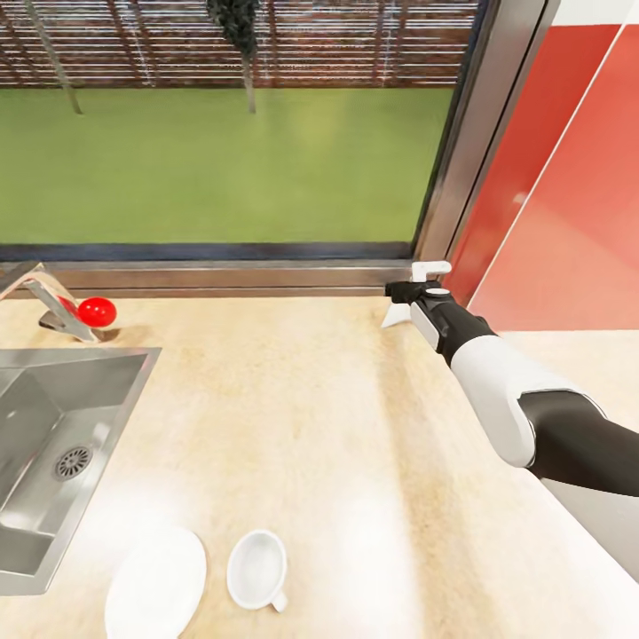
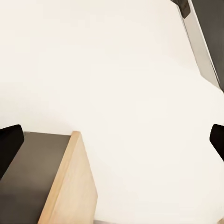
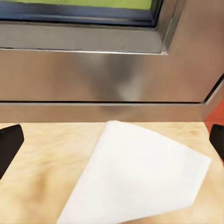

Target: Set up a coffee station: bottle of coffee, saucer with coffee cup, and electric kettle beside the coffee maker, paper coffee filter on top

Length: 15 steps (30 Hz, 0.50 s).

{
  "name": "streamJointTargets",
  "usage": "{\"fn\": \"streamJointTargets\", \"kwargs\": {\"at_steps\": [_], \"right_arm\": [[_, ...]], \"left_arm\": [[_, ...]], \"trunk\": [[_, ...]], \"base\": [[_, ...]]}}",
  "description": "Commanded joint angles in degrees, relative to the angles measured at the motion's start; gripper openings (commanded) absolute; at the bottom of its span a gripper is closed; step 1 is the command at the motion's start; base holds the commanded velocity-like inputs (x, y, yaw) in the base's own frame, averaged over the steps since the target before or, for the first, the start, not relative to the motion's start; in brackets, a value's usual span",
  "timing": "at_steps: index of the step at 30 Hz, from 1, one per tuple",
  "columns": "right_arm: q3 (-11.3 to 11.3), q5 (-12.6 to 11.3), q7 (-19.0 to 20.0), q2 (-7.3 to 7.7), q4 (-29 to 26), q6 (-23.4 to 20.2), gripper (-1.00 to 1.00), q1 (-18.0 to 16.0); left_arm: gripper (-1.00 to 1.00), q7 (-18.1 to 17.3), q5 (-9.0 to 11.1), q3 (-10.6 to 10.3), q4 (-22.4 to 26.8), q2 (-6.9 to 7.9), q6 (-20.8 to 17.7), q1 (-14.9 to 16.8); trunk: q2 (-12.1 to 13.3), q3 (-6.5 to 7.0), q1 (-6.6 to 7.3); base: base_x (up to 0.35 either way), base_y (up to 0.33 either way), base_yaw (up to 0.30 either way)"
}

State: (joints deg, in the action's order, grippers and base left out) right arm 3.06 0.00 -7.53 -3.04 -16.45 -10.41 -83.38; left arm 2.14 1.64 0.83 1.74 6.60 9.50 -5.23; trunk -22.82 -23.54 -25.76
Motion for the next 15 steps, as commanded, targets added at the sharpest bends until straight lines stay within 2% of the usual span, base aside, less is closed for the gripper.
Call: {"fn": "streamJointTargets", "kwargs": {"at_steps": [1, 9, 15], "right_arm": [[0.3, 0.0, -0.3, 0.01, -0.1, -0.4, 1.0, 0.0], [0.3, 0.0, -0.4, 0.05, -0.2, -0.4, 1.0, 0.0], [0.3, 0.0, -0.4, 0.0, -0.2, -0.4, 1.0, 0.0]], "left_arm": [[1.0, 0.1, 0.2, 0.0, 0.1, 0.0, 0.1, 0.0], [1.0, 0.0, 0.1, 0.0, -0.1, -0.08, -0.1, 0.0], [1.0, -0.1, 0.0, 0.0, -2.2, -0.04, 0.0, 0.0]], "trunk": [[-0.1, -0.17, -0.03], [-0.1, -0.49, -0.03], [-0.1, -0.49, -0.03]], "base": [[0.0, 0.0, -0.004], [0.0, 0.0, -0.015], [0.0, 0.0, 0.0]]}}
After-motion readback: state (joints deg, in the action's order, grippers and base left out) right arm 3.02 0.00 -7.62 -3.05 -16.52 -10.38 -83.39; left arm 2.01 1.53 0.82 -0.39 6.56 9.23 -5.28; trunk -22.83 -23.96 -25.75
